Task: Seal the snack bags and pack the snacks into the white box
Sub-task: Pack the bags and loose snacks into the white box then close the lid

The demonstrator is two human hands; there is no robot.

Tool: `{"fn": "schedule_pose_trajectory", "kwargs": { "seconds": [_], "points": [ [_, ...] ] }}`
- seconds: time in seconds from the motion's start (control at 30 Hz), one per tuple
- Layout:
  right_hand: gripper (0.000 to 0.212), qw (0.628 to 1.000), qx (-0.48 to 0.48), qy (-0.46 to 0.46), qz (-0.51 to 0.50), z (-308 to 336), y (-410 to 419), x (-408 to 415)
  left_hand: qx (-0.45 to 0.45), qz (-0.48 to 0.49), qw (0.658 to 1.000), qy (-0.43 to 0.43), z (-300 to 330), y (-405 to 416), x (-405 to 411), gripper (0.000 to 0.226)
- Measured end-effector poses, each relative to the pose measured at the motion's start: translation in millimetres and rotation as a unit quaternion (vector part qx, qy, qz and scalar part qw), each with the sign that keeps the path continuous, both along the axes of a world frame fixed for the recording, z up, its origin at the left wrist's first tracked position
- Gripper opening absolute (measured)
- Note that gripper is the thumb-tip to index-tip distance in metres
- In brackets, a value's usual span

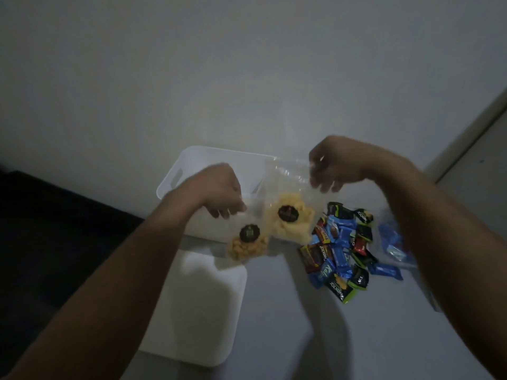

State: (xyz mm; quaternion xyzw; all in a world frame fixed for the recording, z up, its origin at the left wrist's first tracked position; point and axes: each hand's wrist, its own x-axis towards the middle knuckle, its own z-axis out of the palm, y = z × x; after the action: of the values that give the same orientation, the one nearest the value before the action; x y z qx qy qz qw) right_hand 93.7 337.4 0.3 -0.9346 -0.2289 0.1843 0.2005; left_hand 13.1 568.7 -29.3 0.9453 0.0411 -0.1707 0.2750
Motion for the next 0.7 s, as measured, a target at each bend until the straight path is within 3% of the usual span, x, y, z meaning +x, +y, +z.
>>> {"fn": "schedule_pose_trajectory", "kwargs": {
  "seconds": [0.13,0.27,0.47,0.7],
  "points": [
    [0.004,0.995,0.096,-0.014,-0.035,50,8,2,-0.042,0.037,0.997,-0.048,42,24,19,0.012],
    [0.016,0.982,0.165,-0.016,-0.088,57,31,17,-0.07,0.085,0.99,-0.084,49,38,45,0.013],
    [0.029,0.985,0.114,0.008,-0.13,1,78,35,-0.061,0.15,0.983,-0.087,6,40,77,0.014],
    [0.052,0.985,0.07,0.05,-0.147,-56,105,36,-0.07,0.148,0.985,-0.046,-73,35,88,0.016]
  ]
}}
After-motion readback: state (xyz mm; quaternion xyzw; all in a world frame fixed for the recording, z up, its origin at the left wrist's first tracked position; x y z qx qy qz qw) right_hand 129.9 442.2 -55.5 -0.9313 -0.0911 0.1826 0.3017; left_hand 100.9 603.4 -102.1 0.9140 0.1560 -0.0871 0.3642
